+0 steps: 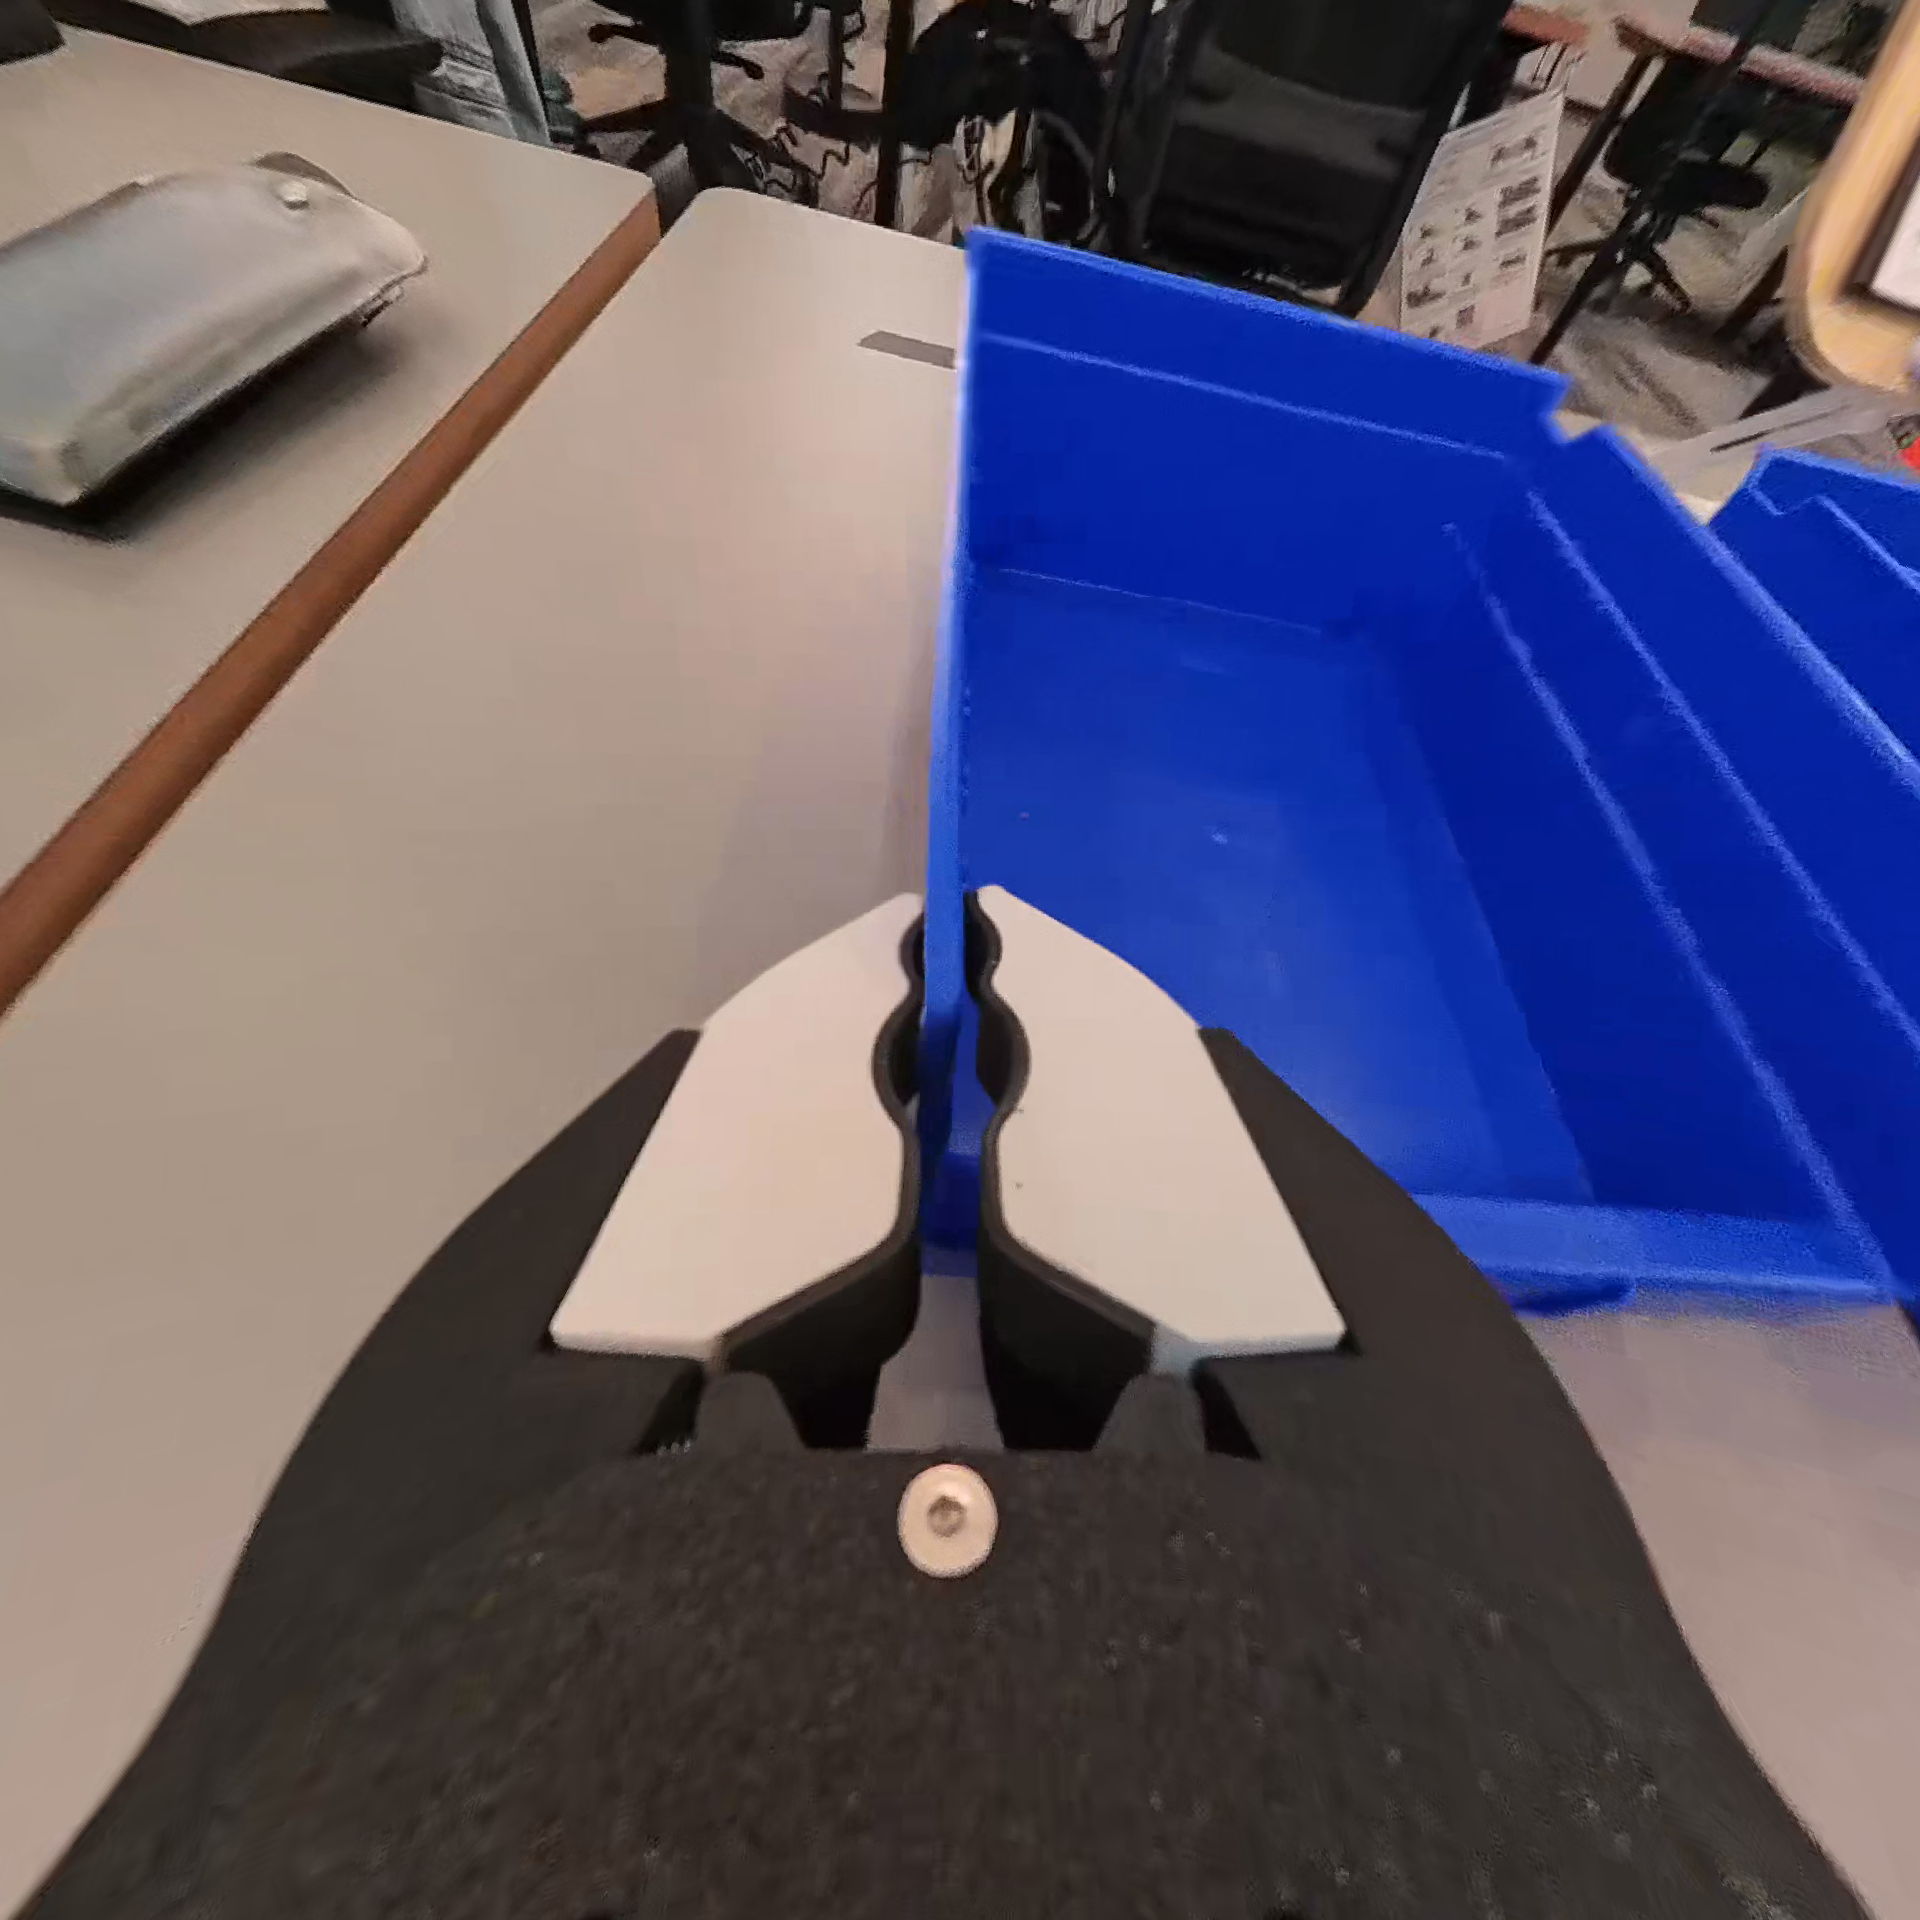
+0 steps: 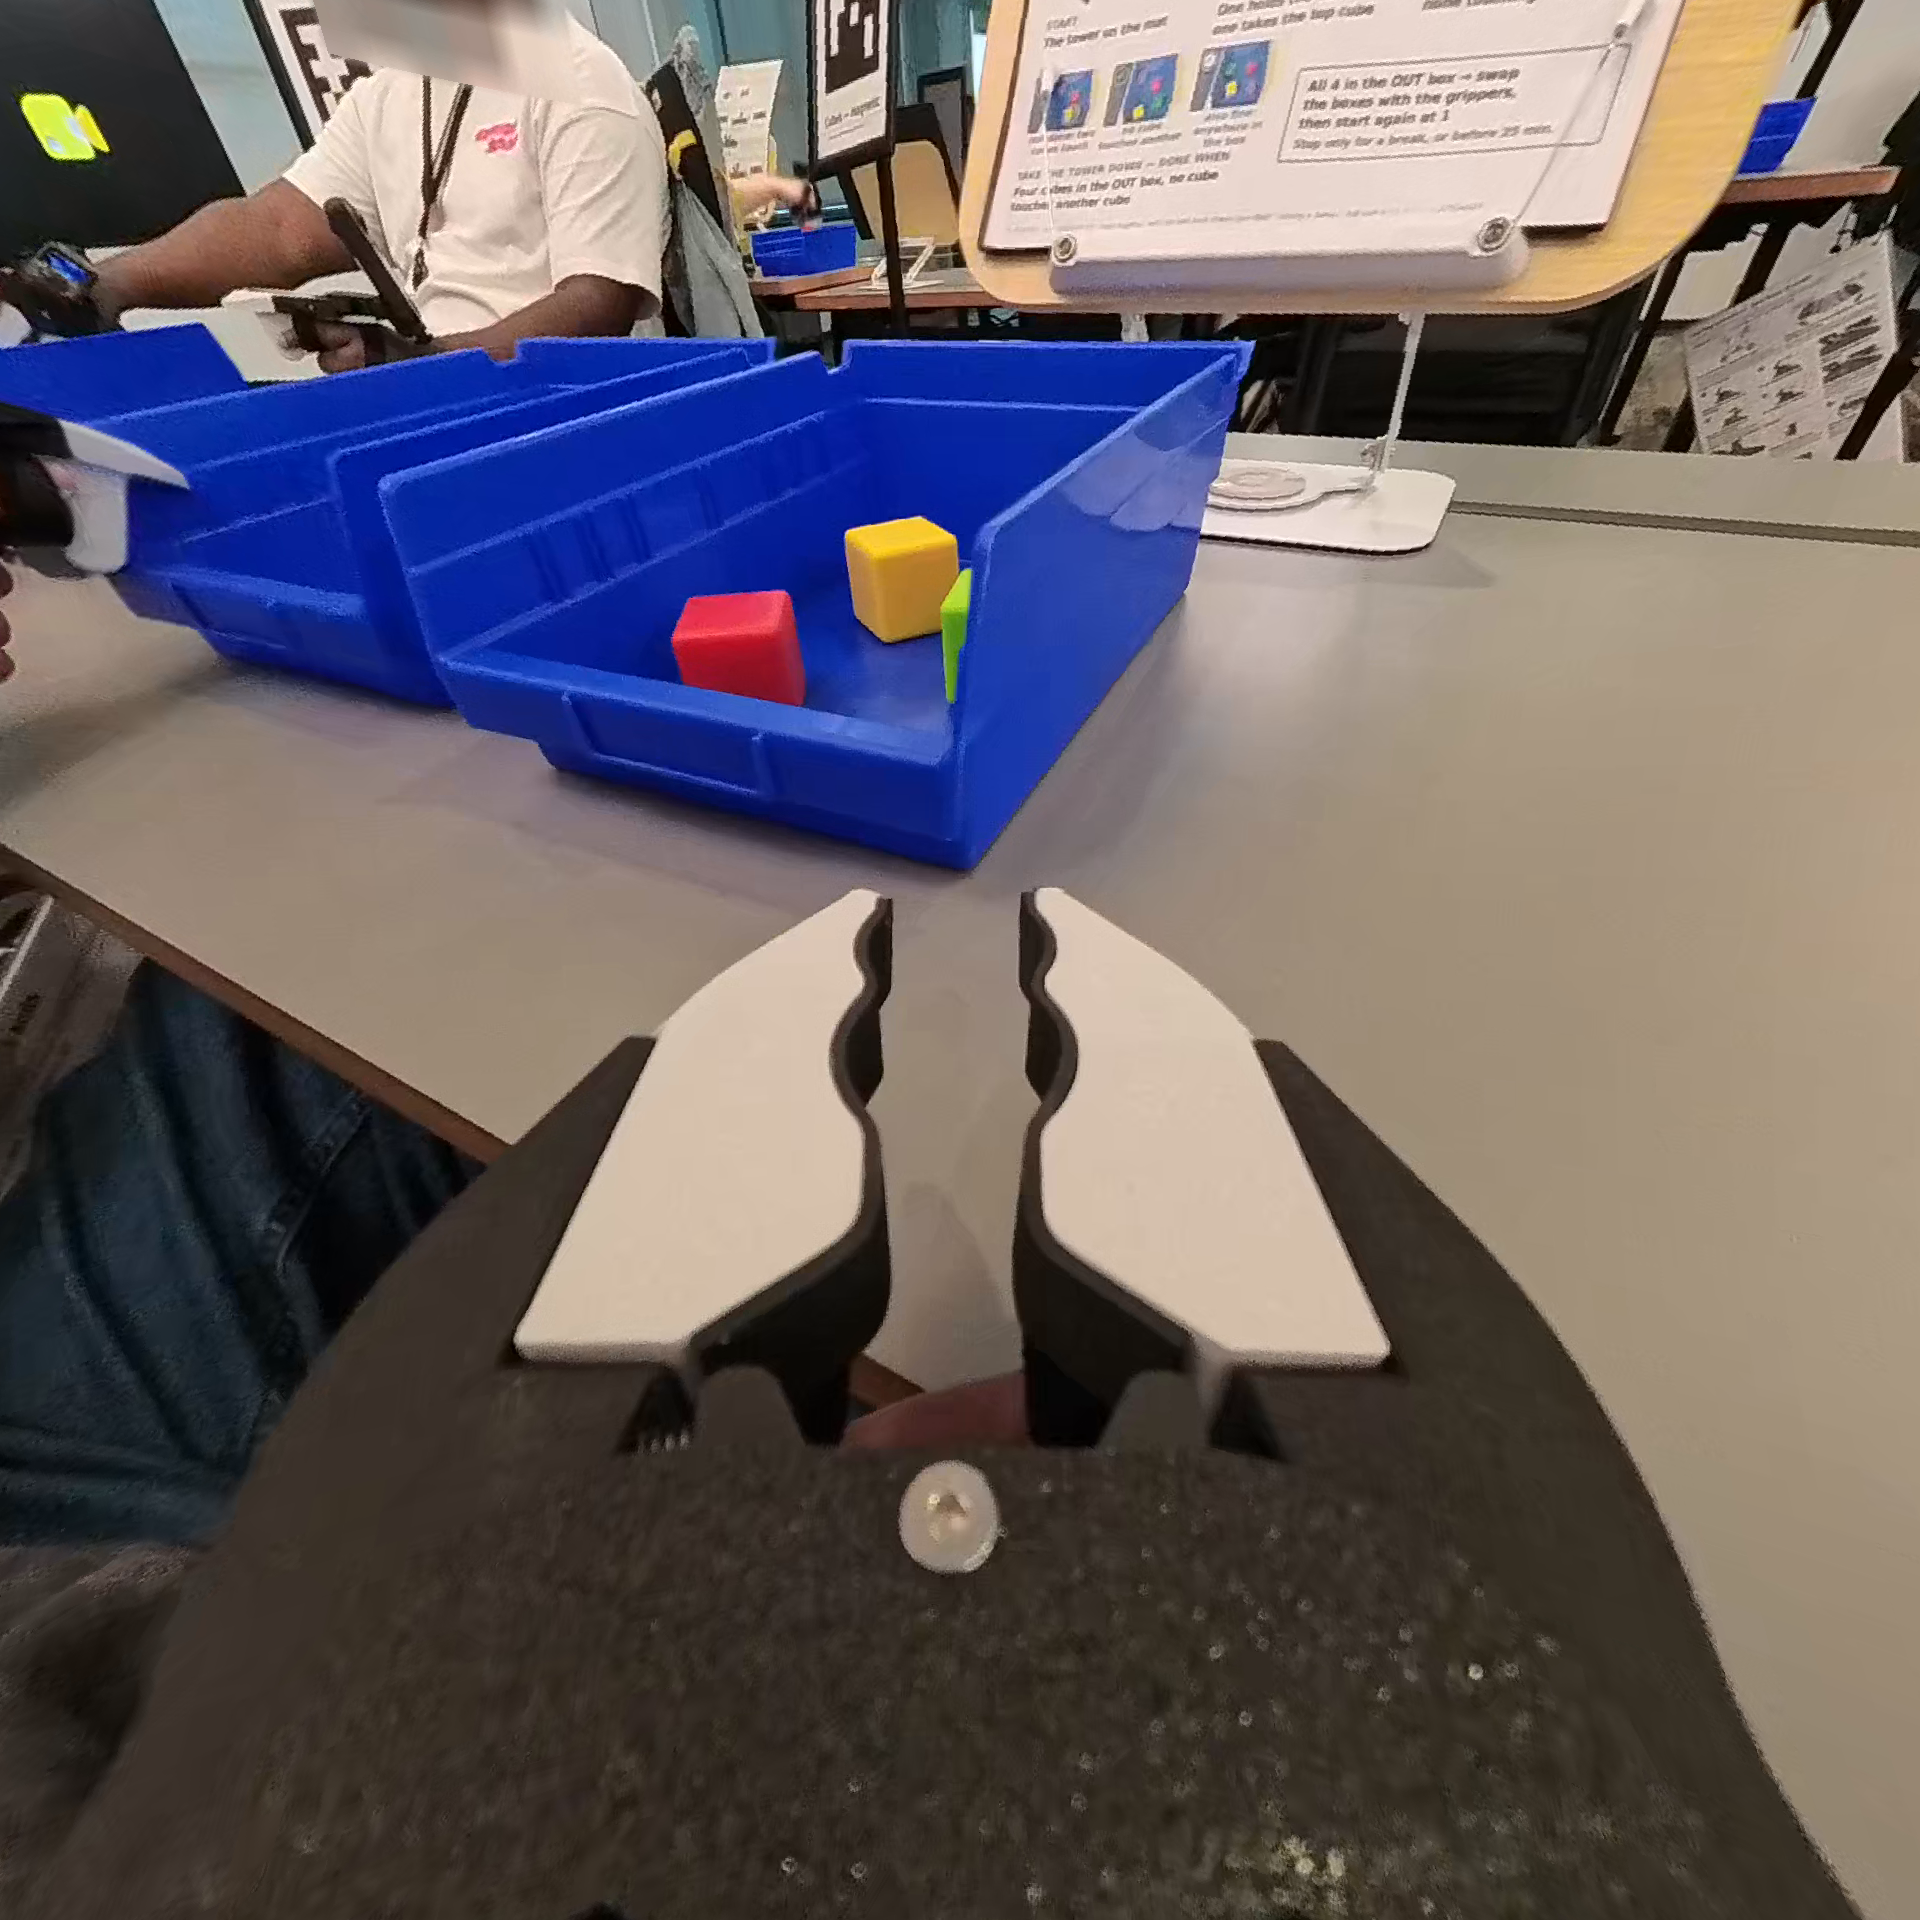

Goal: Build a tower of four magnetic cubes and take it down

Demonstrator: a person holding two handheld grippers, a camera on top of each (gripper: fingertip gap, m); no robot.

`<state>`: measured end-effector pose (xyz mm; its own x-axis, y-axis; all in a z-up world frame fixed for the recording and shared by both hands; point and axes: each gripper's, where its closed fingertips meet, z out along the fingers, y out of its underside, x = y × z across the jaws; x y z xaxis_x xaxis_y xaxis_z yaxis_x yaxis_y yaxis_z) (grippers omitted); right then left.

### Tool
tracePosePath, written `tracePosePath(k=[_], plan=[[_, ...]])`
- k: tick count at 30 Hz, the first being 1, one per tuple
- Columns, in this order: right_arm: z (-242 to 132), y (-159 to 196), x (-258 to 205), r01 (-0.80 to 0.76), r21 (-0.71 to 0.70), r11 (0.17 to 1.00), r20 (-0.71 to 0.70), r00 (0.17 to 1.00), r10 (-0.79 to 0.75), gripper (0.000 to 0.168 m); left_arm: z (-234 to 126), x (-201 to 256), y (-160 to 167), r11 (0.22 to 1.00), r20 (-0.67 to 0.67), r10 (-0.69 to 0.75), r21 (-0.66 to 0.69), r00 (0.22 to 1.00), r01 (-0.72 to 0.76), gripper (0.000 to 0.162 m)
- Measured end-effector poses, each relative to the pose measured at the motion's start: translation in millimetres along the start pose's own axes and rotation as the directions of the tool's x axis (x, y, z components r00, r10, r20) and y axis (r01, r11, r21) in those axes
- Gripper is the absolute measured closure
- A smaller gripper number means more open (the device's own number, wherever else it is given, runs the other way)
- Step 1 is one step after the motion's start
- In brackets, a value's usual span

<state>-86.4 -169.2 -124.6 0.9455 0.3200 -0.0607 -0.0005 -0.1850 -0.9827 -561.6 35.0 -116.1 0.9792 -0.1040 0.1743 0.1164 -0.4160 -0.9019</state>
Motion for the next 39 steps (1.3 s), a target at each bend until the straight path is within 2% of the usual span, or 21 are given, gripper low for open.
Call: tracePosePath(k=[5, 8, 10, 15, 18, 21, 23, 25, 27, 29, 32, 35, 39], plan=[[2, 2, -7, 0.018, -0.012, 1.000, 0.024, 1.000, -0.017, 0.145, -47, 16, 24, 0.999, 0.106, 0.005, 0.041, 0.994, -0.009, 0.159], [6, 9, -20, 0.040, -0.040, 0.998, 0.071, 0.997, -0.037, 0.142, -80, 23, 39, 0.994, 0.165, -0.079, 0.090, 0.983, 0.065, 0.159], [9, 10, -37, 0.053, -0.041, 0.998, 0.123, 0.991, -0.048, 0.138, -95, 30, 47, 0.993, 0.185, -0.078, 0.102, 0.980, 0.060, 0.159], [32, 10, -135, -0.007, -0.116, 0.993, 0.361, 0.931, 0.049, 0.122, -113, 38, 56, 0.994, 0.191, -0.069, 0.092, 0.979, 0.052, 0.159], [63, -9, -180, 0.055, -0.101, 0.993, 0.374, 0.927, -0.013, 0.118, -121, 40, 60, 0.994, 0.199, -0.069, 0.096, 0.978, 0.051, 0.160], [103, -30, -198, 0.043, -0.092, 0.995, 0.314, 0.949, -0.012, 0.119, -133, 42, 66, 0.993, 0.209, -0.072, 0.102, 0.975, 0.052, 0.159], [120, -26, -216, 0.033, -0.142, 0.989, 0.349, 0.937, 0.019, 0.121, -144, 44, 71, 0.992, 0.214, -0.075, 0.111, 0.974, 0.052, 0.159], [129, -20, -231, 0.022, -0.179, 0.984, 0.381, 0.923, 0.049, 0.133, -155, 49, 76, 0.992, 0.216, -0.059, 0.122, 0.975, 0.033, 0.159], [137, -19, -227, 0.033, -0.170, 0.985, 0.301, 0.954, 0.020, 0.150, -167, 56, 78, 0.989, 0.222, -0.038, 0.146, 0.974, 0.005, 0.158], [140, -19, -222, 0.068, -0.167, 0.984, 0.231, 0.973, -0.028, 0.161, -179, 64, 74, 0.983, 0.257, 0.001, 0.178, 0.967, -0.049, 0.157], [132, -38, -217, 0.042, -0.079, 0.996, 0.189, 0.982, -0.026, 0.163, -198, 79, 59, 0.958, 0.301, 0.075, 0.242, 0.951, -0.152, 0.156], [111, -81, -202, 0.051, 0.080, 0.995, 0.131, 0.989, -0.061, 0.164, -214, 103, 30, 0.920, 0.308, 0.126, 0.321, 0.943, -0.227, 0.157], [72, -147, -156, 0.071, 0.261, 0.963, 0.004, 0.997, -0.074, 0.163, -218, 157, -29, 0.849, 0.265, 0.184, 0.442, 0.946, -0.289, 0.159]])
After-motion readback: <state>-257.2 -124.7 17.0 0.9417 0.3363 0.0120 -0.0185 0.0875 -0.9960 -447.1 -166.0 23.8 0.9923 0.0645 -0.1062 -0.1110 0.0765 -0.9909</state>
